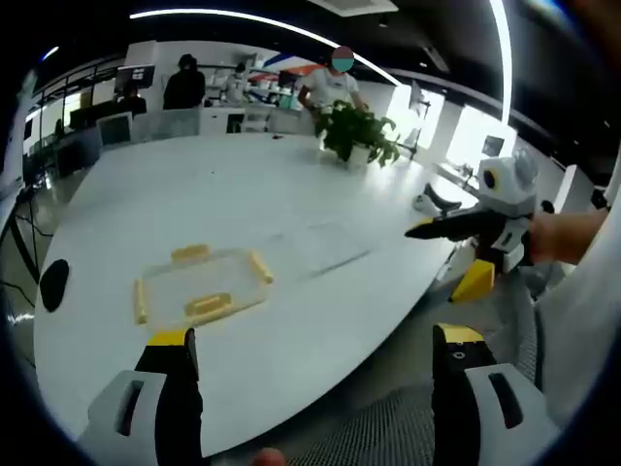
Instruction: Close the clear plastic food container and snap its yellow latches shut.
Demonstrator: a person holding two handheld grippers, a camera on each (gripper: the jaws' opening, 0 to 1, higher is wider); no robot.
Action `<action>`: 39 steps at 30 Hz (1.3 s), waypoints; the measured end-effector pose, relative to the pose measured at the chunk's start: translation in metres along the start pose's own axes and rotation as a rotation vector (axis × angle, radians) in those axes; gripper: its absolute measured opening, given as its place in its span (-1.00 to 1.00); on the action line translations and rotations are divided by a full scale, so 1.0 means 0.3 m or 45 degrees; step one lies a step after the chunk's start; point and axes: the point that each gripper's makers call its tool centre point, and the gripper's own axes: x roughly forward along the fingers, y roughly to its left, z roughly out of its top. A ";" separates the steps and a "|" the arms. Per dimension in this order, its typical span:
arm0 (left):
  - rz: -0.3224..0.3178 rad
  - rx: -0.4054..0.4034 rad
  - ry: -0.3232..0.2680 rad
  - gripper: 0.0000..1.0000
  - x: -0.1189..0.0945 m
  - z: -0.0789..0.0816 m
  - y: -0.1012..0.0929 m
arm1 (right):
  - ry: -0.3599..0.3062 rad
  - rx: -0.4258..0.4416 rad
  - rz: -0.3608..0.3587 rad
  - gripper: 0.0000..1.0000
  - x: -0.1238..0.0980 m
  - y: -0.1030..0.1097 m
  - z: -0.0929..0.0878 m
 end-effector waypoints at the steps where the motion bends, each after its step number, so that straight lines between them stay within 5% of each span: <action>1: 0.000 0.000 -0.001 0.99 0.000 0.000 0.000 | 0.000 -0.001 -0.001 0.98 0.000 0.000 0.000; 39: -0.013 -0.025 0.012 0.97 0.002 -0.007 0.001 | -0.007 -0.014 0.022 0.93 -0.003 0.010 0.003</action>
